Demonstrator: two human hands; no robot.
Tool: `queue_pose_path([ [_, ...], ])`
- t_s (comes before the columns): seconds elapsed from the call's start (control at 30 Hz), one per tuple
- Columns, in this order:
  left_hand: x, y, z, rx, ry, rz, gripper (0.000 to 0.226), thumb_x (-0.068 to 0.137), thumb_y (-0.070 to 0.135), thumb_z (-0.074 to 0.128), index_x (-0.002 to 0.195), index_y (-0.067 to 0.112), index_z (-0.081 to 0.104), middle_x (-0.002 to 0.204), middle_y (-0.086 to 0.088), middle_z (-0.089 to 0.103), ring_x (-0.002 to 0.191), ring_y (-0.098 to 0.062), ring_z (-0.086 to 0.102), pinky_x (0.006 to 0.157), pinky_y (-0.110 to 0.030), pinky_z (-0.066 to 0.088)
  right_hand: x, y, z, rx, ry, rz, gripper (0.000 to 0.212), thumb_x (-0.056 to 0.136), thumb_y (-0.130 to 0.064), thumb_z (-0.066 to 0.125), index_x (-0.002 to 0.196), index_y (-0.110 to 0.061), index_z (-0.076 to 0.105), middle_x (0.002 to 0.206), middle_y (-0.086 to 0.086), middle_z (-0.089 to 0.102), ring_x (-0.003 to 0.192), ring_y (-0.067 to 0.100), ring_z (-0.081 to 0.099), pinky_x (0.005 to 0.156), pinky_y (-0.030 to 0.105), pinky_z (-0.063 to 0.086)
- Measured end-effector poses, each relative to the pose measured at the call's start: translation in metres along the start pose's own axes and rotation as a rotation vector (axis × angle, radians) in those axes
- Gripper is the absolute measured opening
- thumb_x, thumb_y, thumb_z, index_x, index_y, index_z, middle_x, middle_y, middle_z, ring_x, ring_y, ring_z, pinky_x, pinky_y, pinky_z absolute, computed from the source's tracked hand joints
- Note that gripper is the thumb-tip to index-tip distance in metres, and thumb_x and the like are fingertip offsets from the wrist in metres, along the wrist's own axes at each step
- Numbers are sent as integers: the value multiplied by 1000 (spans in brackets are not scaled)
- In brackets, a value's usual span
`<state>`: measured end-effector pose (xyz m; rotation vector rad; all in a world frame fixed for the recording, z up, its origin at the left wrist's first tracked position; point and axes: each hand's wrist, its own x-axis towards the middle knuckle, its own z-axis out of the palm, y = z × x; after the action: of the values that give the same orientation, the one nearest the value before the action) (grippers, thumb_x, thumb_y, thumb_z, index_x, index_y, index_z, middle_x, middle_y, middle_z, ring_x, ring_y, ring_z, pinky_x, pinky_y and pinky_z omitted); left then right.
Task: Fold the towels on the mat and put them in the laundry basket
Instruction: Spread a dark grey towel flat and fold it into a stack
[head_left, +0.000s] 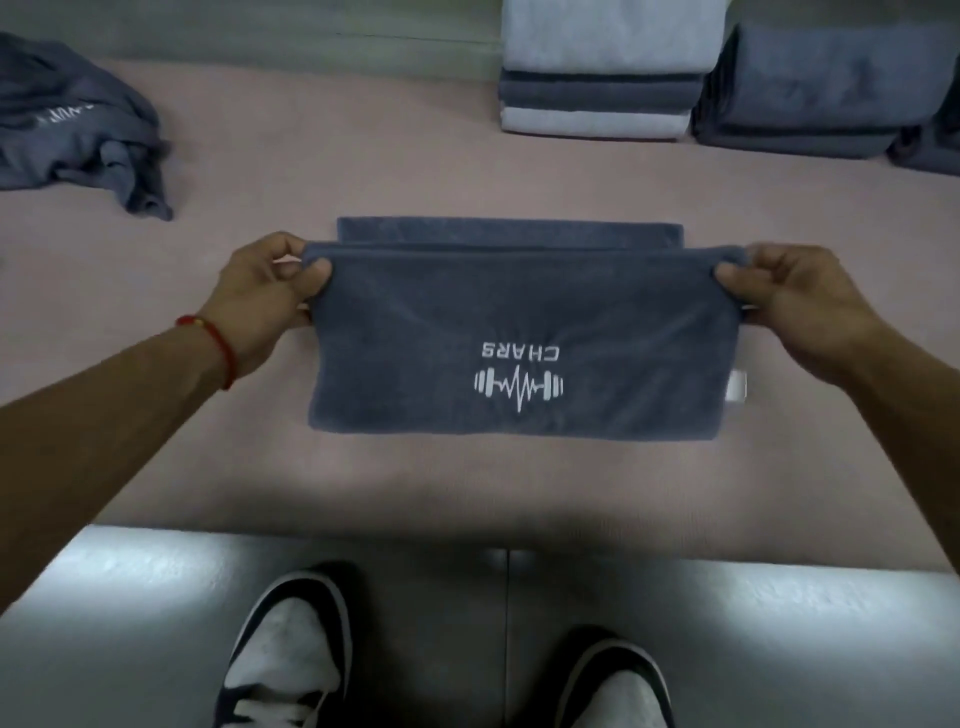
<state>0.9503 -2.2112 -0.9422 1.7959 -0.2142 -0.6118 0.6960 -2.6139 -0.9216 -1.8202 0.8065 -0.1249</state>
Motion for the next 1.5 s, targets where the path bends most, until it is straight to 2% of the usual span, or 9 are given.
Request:
queue_pose_path([
  [0.17,66,-6,19,145,210,-26,21,96,17,66,79,23,58,79,-3,66,68,-14,60,53,-25,53,70,3,30,-199,243,69,26,91,-36,73,93,-10,73,96,7,74,90,24,68,84,39,59],
  [0.33,109,-20,23,331,321,-67,11,92,28,70,85,21,65,85,-1,68,81,-17,61,79,-33,56,96,17,44,-397,333,67,30,97,-34,66,102,-5,72,95,9,69,88,23,62,85,31,50],
  [0.6,116,-16,34,594,363,-34,26,94,34,66,108,12,68,94,-1,67,92,-15,61,82,-20,44,108,31,55,-637,368,48,35,103,-39,53,102,-5,64,92,13,66,93,37,65,78,37,47],
  [0.77,73,-15,50,1056,364,363,37,98,33,45,125,9,52,126,-19,55,109,-40,54,85,-47,45,76,20,81,-889,491,-238,44,102,-38,43,134,-8,50,132,19,53,116,39,51,91,48,40],
  [0.87,14,-35,83,1263,85,552,51,100,42,37,143,17,45,153,-15,37,138,-40,37,105,-55,35,33,15,126,-1013,264,-473,52,102,-41,37,147,-15,44,156,17,36,140,36,36,110,56,29],
  [1.0,-13,-73,91,1360,-126,382,63,102,59,13,160,35,8,169,-3,2,155,-32,-1,120,-64,4,-8,38,173,-1114,-119,-538,64,104,-56,20,162,-29,16,170,6,5,157,26,3,122,60,12],
  [1.2,0,-82,65,1352,-106,382,67,98,67,13,158,42,-4,168,-3,-13,154,-31,-11,119,-65,0,-2,72,118,-1090,9,-301,72,101,-65,11,162,-32,-7,170,4,-10,157,23,-9,126,53,1],
  [1.33,10,-80,49,1387,-118,316,70,95,69,3,157,40,-12,166,-7,-19,153,-29,-15,119,-66,-1,-2,86,73,-980,144,-76,78,99,-67,11,162,-24,0,169,12,9,155,31,10,124,53,14],
  [1.5,3,-57,93,1417,-133,465,72,96,67,7,160,35,0,168,-6,-8,154,-33,-8,118,-68,-1,14,56,72,-838,322,45,61,102,-60,35,140,-13,44,137,14,54,126,38,47,100,56,40],
])
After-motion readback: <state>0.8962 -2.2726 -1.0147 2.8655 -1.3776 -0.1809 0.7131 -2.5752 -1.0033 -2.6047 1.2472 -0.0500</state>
